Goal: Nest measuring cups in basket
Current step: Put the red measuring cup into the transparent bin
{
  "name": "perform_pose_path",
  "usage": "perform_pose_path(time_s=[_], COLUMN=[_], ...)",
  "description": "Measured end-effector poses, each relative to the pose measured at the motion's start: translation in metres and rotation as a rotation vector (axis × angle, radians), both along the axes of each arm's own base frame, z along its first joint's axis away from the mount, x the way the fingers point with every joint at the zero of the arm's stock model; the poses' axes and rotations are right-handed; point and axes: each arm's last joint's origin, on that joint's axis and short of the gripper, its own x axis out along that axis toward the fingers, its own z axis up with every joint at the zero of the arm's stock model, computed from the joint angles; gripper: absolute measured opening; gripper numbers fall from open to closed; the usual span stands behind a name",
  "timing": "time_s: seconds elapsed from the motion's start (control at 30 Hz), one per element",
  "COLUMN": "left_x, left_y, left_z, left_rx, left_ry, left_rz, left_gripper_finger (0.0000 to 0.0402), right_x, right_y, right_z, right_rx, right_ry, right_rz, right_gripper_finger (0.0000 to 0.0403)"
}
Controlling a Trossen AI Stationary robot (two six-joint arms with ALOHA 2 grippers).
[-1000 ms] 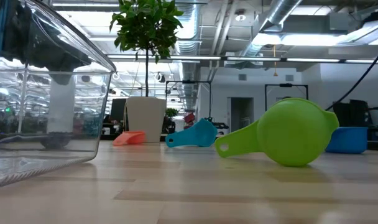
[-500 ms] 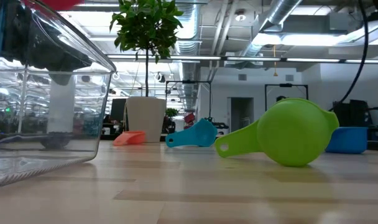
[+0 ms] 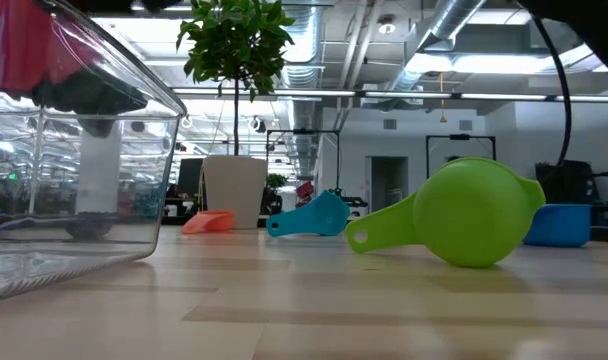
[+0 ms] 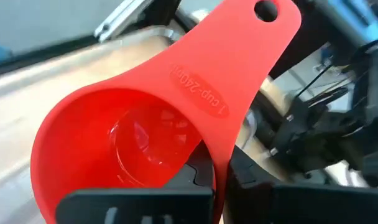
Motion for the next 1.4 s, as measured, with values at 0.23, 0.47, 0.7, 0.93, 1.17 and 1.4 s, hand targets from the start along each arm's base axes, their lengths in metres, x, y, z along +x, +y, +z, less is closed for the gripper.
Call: perform_pose_path(time_s=[0.23, 0.47, 0.7, 0.93, 1.17, 1.4], left_x=[0.0, 0.0, 0.0, -0.001, -0.001, -0.001], left_y=[0.0, 0.0, 0.0, 0.0, 0.0, 0.0], left_z=[0.0, -0.001, -0.002, -0.003, -0.003, -0.003], left_rx=[0.001, 0.001, 0.0, 0.0, 0.0, 0.0], left_ry=[0.002, 0.009, 0.019, 0.036, 0.036, 0.036], left_rz=[0.0, -0.001, -0.001, -0.001, -0.001, -0.001], left_gripper_finger=[0.0062, 0.0062, 0.0062, 0.0062, 0.0062, 0.0062], right_x=[0.0, -0.005, -0.006, -0.007, -0.006, -0.008], right_y=[0.0, 0.0, 0.004, 0.004, 0.004, 0.007], right_z=[-0.012, -0.02, -0.02, -0.022, -0.02, -0.026], right_rx=[0.012, 0.036, 0.095, 0.143, 0.153, 0.146], right_ry=[0.063, 0.168, 0.19, 0.235, 0.219, 0.238], right_rz=[-0.008, -0.031, -0.066, -0.106, -0.108, -0.104], right_gripper_finger=[0.0017, 0.0016, 0.0034, 0.0053, 0.0055, 0.0055])
